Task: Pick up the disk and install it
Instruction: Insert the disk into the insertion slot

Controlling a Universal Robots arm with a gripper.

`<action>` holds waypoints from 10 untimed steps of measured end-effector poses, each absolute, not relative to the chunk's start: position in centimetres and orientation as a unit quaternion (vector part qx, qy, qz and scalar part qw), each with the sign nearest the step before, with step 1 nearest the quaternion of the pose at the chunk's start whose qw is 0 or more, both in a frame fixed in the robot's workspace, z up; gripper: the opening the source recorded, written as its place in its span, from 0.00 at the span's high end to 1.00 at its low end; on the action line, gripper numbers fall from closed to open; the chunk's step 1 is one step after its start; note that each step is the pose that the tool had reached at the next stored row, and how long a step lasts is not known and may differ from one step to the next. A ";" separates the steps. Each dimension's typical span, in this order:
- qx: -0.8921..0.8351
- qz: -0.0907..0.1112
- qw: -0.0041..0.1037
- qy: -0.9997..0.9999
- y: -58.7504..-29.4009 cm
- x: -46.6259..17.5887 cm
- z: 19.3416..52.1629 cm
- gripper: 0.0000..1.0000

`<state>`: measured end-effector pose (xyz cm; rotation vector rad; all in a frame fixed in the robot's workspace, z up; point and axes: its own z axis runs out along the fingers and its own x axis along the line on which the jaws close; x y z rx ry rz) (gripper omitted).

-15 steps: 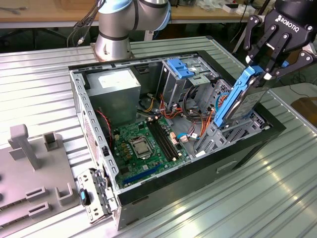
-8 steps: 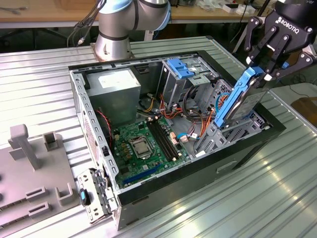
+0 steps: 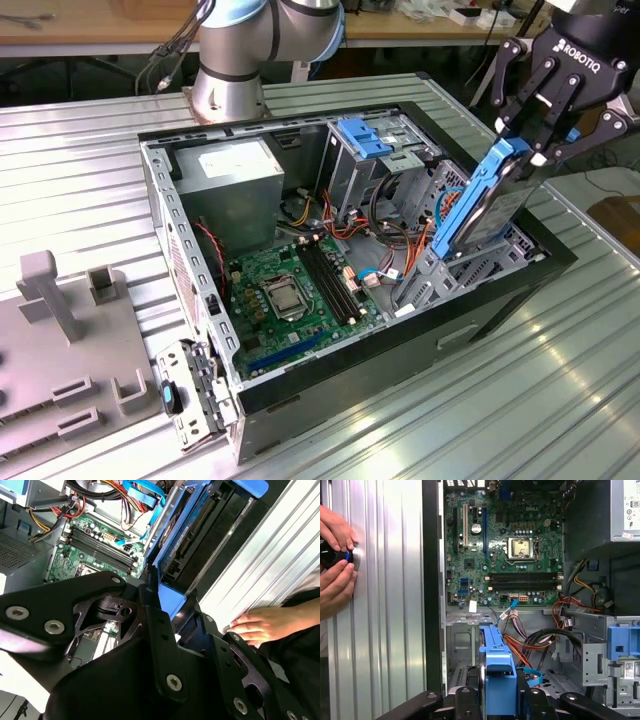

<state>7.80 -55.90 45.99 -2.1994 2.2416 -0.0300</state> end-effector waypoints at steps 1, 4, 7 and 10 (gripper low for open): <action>-0.700 -0.010 0.001 0.714 -55.9 7.8 46.0 0.63; -0.700 -0.010 0.001 0.714 -55.9 7.8 45.7 0.63; -0.700 -0.010 0.001 0.714 -55.9 7.8 45.5 0.63; -0.700 -0.010 0.001 0.714 -55.9 7.8 45.3 0.63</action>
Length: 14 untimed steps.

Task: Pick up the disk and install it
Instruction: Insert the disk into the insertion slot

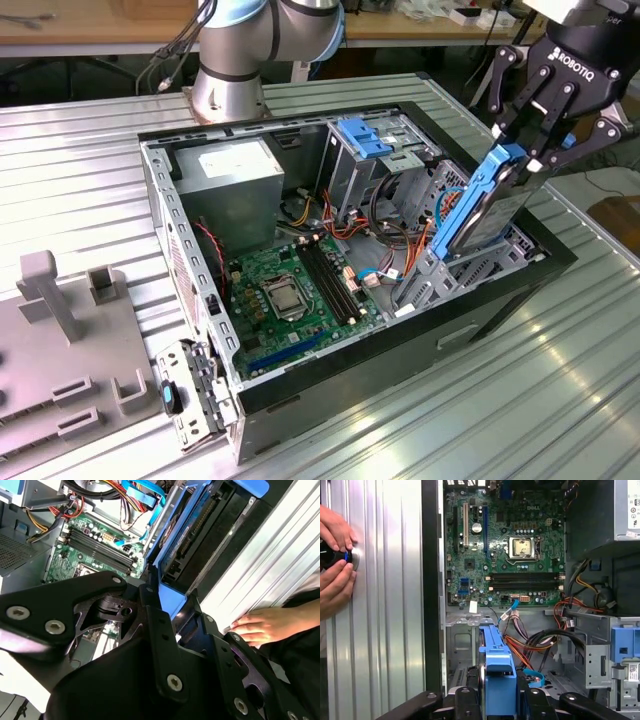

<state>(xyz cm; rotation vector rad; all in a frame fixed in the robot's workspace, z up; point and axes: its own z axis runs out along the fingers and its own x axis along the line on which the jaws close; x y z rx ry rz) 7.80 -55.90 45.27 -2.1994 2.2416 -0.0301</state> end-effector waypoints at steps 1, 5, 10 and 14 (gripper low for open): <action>-0.700 -0.010 0.001 0.714 -55.9 7.8 45.2 0.63; -0.700 -0.010 0.001 0.714 -55.9 7.8 44.8 0.63; -0.700 -0.010 0.001 0.714 -55.9 7.8 44.3 0.63; -0.700 -0.010 0.001 0.714 -55.9 7.8 43.9 0.63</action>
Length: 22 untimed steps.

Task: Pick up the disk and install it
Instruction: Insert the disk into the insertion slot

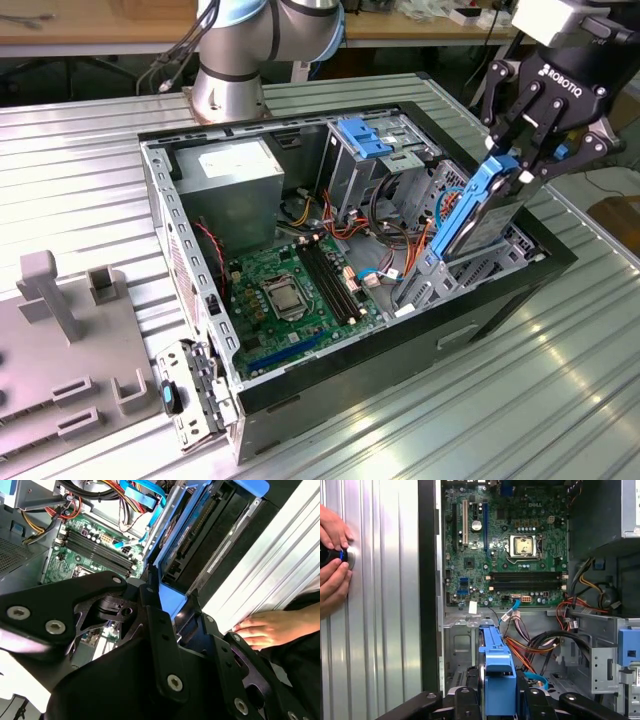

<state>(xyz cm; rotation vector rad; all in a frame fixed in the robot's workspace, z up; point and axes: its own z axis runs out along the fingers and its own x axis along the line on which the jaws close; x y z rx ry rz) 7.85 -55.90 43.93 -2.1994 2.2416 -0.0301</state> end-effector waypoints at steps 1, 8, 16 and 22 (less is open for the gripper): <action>-0.700 -0.010 0.001 0.714 -55.9 7.8 43.9 0.63; -0.700 -0.010 0.001 0.714 -55.9 7.8 43.4 0.63; -0.701 -0.013 0.004 0.713 -55.9 7.8 43.2 0.63; -0.702 -0.014 0.005 0.712 -55.9 7.6 43.2 0.63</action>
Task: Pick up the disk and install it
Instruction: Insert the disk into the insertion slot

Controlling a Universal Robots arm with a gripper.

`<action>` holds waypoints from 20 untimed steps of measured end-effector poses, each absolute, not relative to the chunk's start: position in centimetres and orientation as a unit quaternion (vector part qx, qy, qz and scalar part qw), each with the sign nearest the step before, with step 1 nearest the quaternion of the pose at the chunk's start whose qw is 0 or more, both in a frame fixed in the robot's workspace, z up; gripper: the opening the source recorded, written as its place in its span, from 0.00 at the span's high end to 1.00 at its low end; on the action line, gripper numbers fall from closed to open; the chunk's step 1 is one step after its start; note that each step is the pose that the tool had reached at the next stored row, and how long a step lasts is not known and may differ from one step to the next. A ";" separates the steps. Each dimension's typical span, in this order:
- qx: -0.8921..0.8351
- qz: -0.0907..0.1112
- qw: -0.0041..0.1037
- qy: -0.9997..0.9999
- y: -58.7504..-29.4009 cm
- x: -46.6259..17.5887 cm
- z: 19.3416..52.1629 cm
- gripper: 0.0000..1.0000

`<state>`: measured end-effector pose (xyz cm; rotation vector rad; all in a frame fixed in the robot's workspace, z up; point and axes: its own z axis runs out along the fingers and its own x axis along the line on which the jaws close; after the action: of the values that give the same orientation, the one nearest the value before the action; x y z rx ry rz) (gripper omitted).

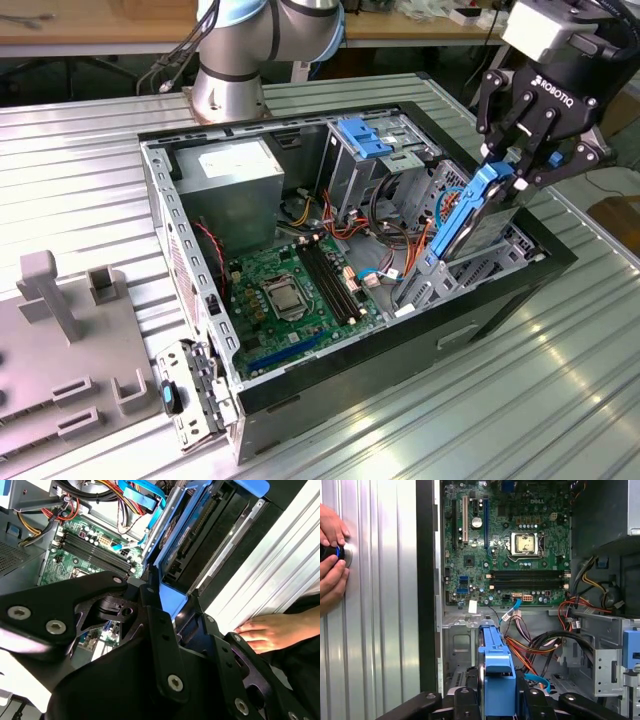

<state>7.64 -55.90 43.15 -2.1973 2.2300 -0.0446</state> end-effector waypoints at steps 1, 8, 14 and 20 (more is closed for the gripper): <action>-0.702 -0.014 0.005 0.712 -55.9 7.6 43.1 0.63; -0.702 -0.014 0.005 0.712 -55.9 7.6 42.6 0.63; -0.702 -0.014 0.005 0.712 -55.9 7.6 42.1 0.63; -0.702 -0.014 0.005 0.712 -55.9 7.6 41.4 0.63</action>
<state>7.64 -55.90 41.35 -2.1977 2.2306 -0.0433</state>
